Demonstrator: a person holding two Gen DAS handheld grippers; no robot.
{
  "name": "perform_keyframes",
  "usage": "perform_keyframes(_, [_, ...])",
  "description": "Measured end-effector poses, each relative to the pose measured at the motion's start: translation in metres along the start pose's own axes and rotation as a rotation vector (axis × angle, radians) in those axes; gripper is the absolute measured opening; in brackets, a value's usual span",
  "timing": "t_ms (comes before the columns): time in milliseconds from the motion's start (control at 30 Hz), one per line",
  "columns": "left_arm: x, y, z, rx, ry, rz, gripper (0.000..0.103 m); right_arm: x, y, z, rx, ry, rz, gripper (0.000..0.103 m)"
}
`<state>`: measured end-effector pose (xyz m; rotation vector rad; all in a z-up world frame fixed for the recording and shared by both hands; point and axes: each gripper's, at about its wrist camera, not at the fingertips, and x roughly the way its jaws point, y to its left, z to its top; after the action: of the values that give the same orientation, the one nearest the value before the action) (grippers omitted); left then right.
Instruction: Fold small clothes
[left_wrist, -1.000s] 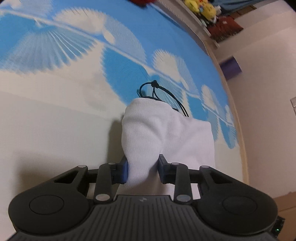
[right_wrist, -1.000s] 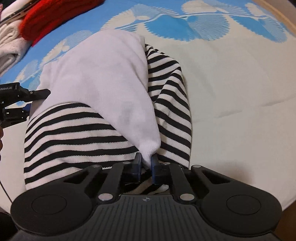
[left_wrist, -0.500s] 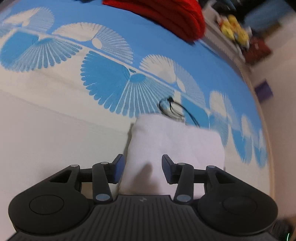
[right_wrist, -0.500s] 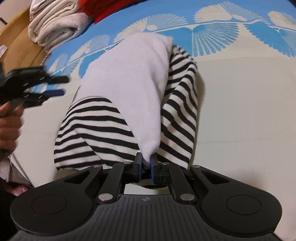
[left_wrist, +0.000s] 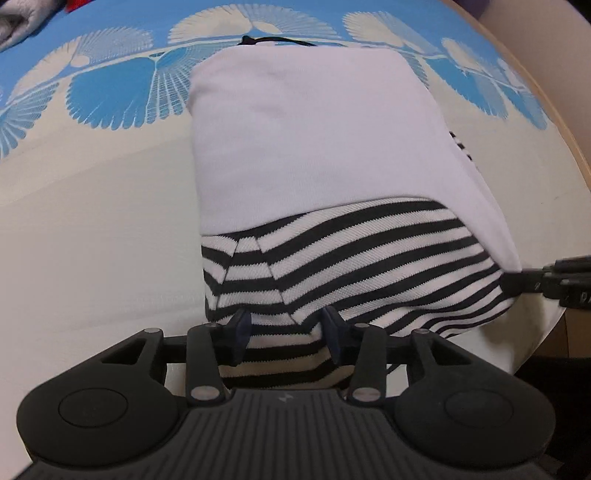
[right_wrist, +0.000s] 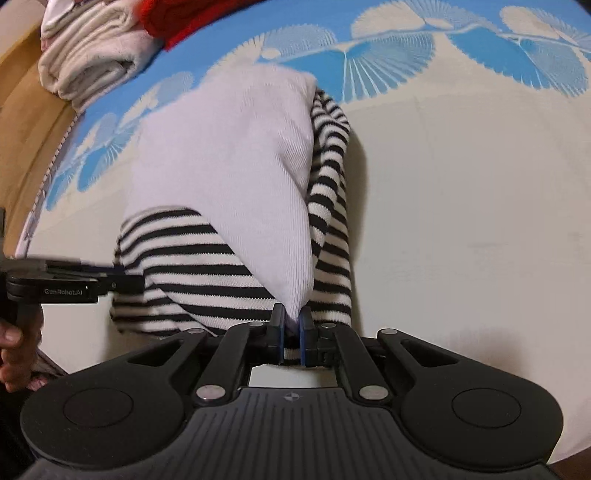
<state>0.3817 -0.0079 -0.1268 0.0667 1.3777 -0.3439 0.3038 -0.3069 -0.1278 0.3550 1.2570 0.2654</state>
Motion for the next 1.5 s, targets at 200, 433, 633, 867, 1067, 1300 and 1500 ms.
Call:
perform_keyframes(200, [-0.033,0.005,0.004,-0.068,-0.083,-0.054,0.048,0.009,-0.002,0.002,-0.042,0.025,-0.042,0.004])
perform_keyframes(433, [-0.007,0.001,0.0,0.026,0.026,0.031,0.055,0.007,0.007,0.007,-0.085,0.026,-0.015,0.01])
perform_keyframes(633, [-0.04,0.021,0.004,-0.053,-0.1,0.017,0.055,-0.03,-0.008,0.03,0.04,-0.251,0.102,0.034])
perform_keyframes(867, [-0.057,0.034,0.016,-0.147,-0.217,0.099,0.054,-0.014,-0.029,0.07,0.243,-0.404,0.134,0.043])
perform_keyframes(1067, [-0.048,0.025,0.025,-0.119,-0.199,0.097,0.054,0.03,-0.025,0.105,0.296,-0.375,0.08,0.06])
perform_keyframes(1300, [-0.042,0.025,0.026,-0.107,-0.2,0.098,0.054,0.064,-0.018,0.127,0.297,-0.332,0.103,0.02])
perform_keyframes(1500, [-0.042,0.022,0.028,-0.099,-0.21,0.097,0.054,0.042,-0.019,0.134,0.279,-0.445,0.017,0.002])
